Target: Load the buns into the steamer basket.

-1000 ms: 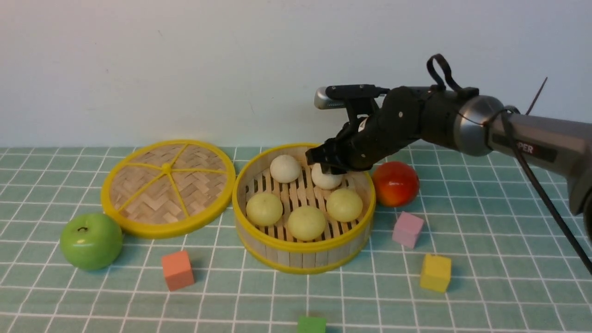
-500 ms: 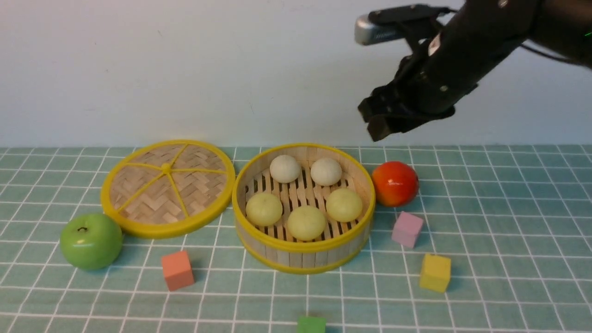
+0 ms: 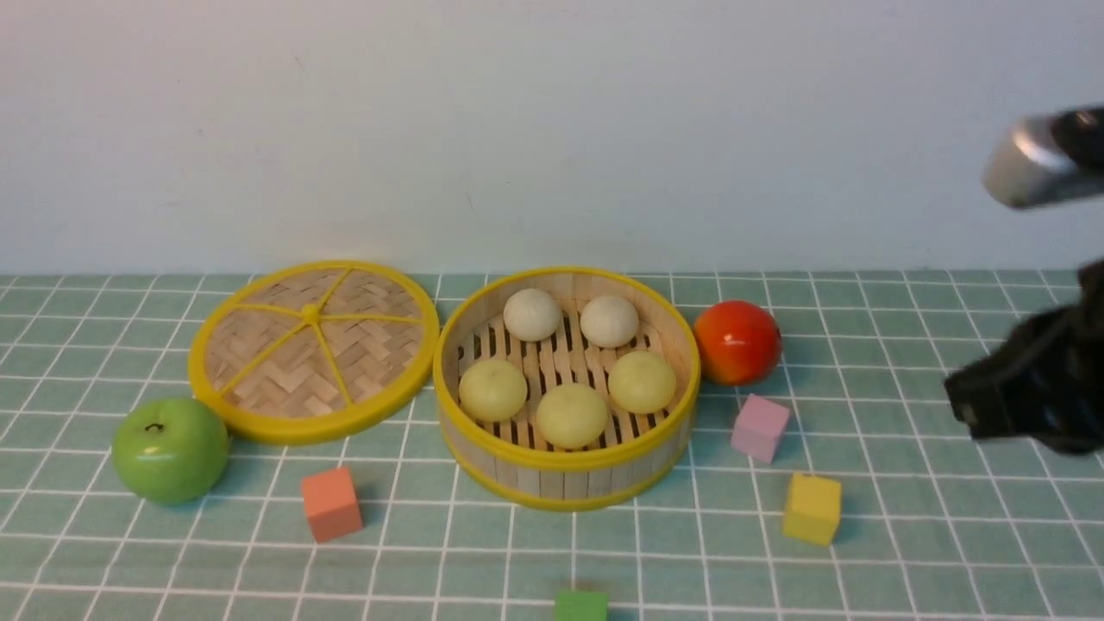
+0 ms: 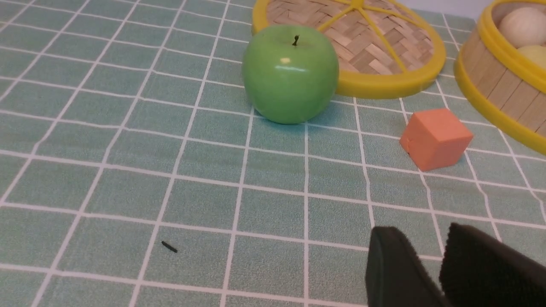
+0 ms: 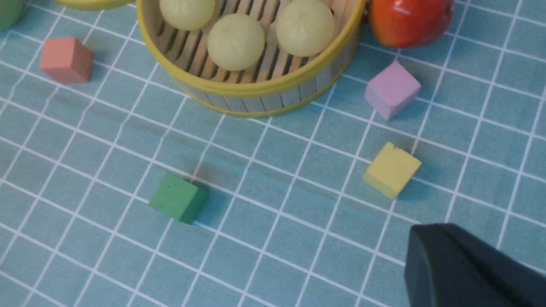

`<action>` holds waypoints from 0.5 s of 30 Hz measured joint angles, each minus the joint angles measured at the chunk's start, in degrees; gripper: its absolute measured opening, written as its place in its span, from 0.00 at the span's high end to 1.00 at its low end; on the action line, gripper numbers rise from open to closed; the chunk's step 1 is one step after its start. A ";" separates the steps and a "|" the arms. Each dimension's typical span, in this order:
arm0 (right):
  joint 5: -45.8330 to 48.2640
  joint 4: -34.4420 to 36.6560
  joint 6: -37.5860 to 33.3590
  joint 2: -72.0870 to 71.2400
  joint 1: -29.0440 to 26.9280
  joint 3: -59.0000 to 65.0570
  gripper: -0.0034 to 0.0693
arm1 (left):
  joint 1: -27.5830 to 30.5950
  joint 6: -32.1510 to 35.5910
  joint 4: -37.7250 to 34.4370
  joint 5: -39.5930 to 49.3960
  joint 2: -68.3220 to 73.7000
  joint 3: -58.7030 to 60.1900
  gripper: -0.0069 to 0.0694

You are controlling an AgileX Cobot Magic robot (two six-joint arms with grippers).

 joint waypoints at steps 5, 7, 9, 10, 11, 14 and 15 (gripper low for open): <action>-5.07 -0.95 0.00 -11.68 0.00 12.11 0.97 | 0.00 0.00 0.00 0.00 0.00 0.00 0.64; -4.93 -0.96 0.00 -16.06 0.00 15.54 0.97 | 0.00 0.00 0.00 0.00 0.00 0.00 0.63; -4.32 -1.01 0.00 -19.96 0.00 18.23 0.97 | 0.00 0.00 0.00 0.00 0.00 0.00 0.63; -3.82 -1.01 0.00 -21.34 0.00 19.06 0.97 | 0.00 0.00 0.00 0.00 0.00 0.00 0.63; -3.11 -1.01 0.00 -22.91 0.00 19.90 0.97 | 0.00 0.00 0.00 0.00 0.00 0.00 0.63; -0.04 -1.07 0.00 -26.62 0.00 21.15 0.97 | 0.00 0.00 0.00 0.00 0.00 0.00 0.62; 1.13 -1.76 -0.05 -27.87 0.00 21.53 0.97 | 0.00 0.00 0.00 0.00 0.00 0.00 0.62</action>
